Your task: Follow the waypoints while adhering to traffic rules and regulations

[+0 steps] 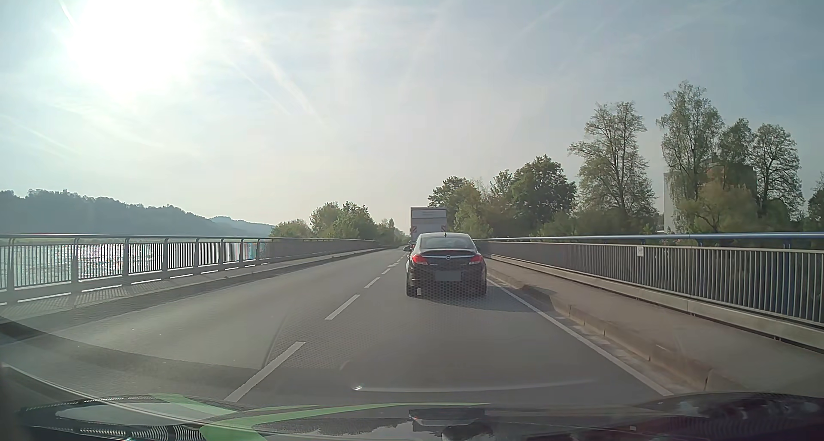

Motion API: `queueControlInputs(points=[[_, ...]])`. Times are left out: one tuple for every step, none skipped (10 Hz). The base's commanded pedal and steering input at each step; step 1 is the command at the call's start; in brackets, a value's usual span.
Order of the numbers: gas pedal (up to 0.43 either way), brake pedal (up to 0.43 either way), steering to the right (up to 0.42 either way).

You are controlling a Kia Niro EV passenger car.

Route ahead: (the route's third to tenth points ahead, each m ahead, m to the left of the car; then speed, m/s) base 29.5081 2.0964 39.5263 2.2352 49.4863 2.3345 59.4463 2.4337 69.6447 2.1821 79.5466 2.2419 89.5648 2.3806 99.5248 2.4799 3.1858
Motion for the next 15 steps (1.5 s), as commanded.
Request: queueControlInputs(points=[[0.020, 0.000, 0.005], [0.020, 0.000, 0.006], [0.020, 0.000, 0.005], [0.020, 0.000, 0.006], [0.020, 0.000, 0.005], [0.020, 0.000, 0.004], [0.020, 0.000, 0.004], [0.020, 0.000, 0.004], [0.020, 0.000, 0.002], [0.020, 0.000, 0.002], [0.020, 0.000, 0.002], [0.020, 0.000, 0.002], [0.020, 0.000, 0.002], [0.020, 0.000, 0.001], [0.020, 0.000, 0.000]])
